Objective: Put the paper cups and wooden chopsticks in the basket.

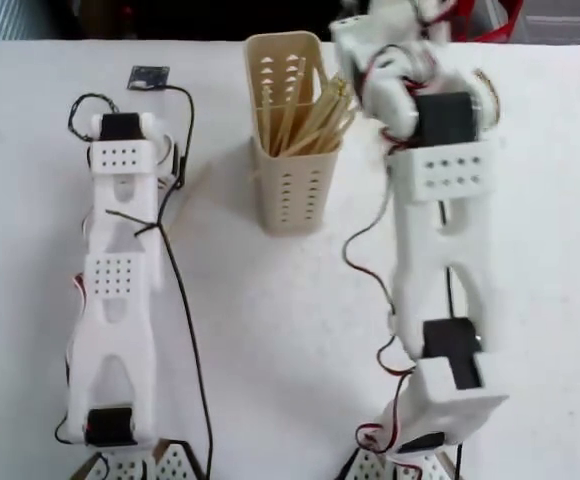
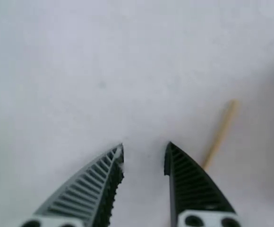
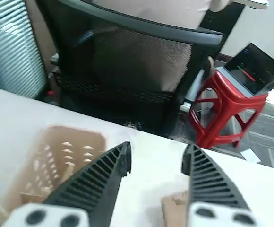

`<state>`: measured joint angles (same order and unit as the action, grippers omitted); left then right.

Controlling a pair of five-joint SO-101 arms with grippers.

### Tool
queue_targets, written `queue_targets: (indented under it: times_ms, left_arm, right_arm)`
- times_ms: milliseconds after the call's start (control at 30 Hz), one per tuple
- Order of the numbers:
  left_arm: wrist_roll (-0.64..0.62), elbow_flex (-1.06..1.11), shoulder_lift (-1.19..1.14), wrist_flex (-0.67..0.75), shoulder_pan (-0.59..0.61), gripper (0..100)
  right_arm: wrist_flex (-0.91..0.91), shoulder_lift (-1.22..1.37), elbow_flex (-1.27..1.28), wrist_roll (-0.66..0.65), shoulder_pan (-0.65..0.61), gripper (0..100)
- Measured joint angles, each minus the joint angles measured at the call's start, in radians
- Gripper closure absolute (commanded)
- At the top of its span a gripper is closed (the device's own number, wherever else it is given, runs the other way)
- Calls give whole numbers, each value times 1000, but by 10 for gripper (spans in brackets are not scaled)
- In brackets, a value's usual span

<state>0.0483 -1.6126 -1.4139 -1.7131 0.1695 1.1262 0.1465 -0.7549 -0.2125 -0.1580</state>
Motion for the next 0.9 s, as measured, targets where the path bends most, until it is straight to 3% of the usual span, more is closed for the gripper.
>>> queue_targets:
  times_ms: [167, 333, 500, 667, 900]
  left_arm:
    - [0, -20, 34, -14, 0, 842]
    - [89, -20, 302, -23, -29, 823]
    - [115, 8, 569, -21, -132, 719]
    - [117, 66, 643, -9, -265, 745]
    - [8, 68, 652, 34, -287, 745]
  right_arm:
    - [198, -80, -9, -34, 152, 906]
    - [416, -101, 3, -201, 279, 878]
    - [423, -20, 95, -221, 384, 835]
    - [396, 60, 118, -221, 390, 836]
    - [327, 135, 124, -221, 420, 836]
